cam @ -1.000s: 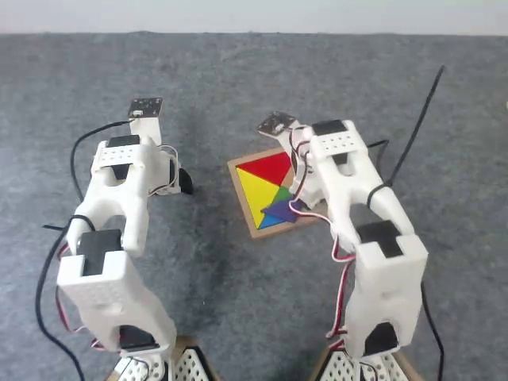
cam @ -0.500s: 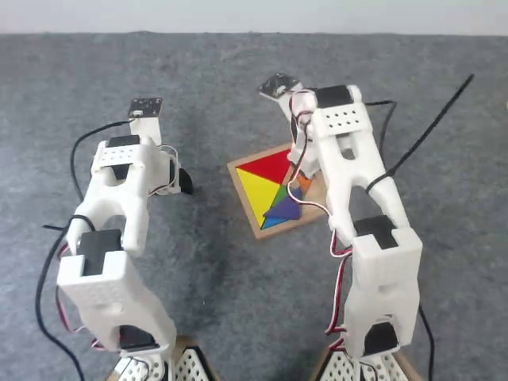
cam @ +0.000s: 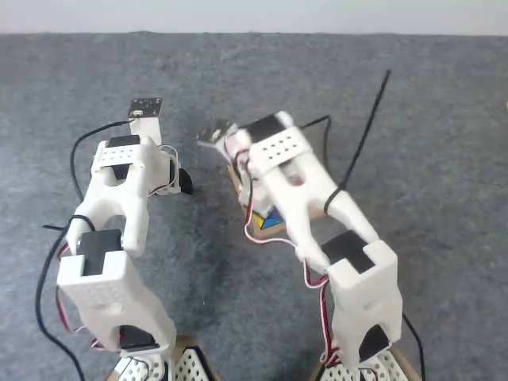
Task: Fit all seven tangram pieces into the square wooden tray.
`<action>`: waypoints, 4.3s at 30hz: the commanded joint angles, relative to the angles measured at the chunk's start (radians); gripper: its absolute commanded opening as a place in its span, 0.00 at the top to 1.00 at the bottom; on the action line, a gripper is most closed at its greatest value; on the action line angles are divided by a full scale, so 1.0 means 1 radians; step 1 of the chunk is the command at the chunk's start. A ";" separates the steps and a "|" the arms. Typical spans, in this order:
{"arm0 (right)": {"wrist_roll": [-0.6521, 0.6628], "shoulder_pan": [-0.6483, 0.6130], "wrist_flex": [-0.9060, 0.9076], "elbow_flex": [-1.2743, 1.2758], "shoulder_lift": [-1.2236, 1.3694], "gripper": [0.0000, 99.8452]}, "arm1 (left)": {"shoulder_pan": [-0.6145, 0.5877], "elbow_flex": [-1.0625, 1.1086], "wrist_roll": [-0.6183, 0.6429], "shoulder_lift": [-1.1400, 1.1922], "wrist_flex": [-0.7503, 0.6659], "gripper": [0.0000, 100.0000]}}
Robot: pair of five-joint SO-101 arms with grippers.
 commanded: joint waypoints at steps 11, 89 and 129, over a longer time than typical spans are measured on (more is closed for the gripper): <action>0.023 0.056 -0.131 0.080 -0.065 0.89 | 0.003 -0.007 -0.012 -0.055 0.006 0.74; 0.164 0.351 0.007 -0.150 0.059 0.89 | 0.003 -0.005 -0.012 -0.054 0.005 0.74; 0.031 0.200 -0.093 -0.471 0.173 0.89 | 0.003 -0.005 -0.012 -0.054 0.005 0.74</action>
